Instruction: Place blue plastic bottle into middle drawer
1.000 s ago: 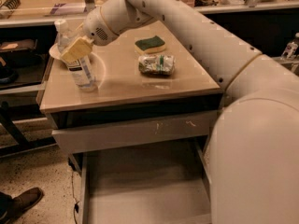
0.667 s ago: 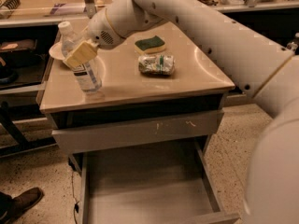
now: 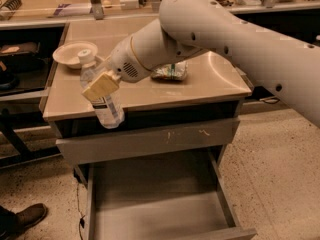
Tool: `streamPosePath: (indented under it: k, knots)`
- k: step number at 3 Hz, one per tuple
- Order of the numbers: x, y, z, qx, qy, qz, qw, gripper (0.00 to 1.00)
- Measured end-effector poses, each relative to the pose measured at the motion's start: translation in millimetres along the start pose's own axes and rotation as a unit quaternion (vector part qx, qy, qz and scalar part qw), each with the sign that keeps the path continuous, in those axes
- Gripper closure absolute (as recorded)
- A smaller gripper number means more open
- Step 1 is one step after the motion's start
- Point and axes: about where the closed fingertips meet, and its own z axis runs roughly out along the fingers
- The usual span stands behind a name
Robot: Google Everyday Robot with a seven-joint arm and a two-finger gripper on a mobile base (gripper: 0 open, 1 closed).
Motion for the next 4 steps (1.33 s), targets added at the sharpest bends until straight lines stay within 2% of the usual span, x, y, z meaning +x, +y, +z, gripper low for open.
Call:
streamPosePath:
  k: [1,2,3,4]
  knots:
    - [-1.4,-0.1,-0.3,0.000,-0.001,-0.001,1.0000,1.00]
    - [13.0,18.4,-2.3,0.005,0.008,0.024,0.9997,1.00]
    - [43.5,60.4,-13.5,0.030,0.012,0.087,0.9957,1.00]
    - [88.7,91.7,-13.0,0.037,0.020,0.141,0.9891,1.00]
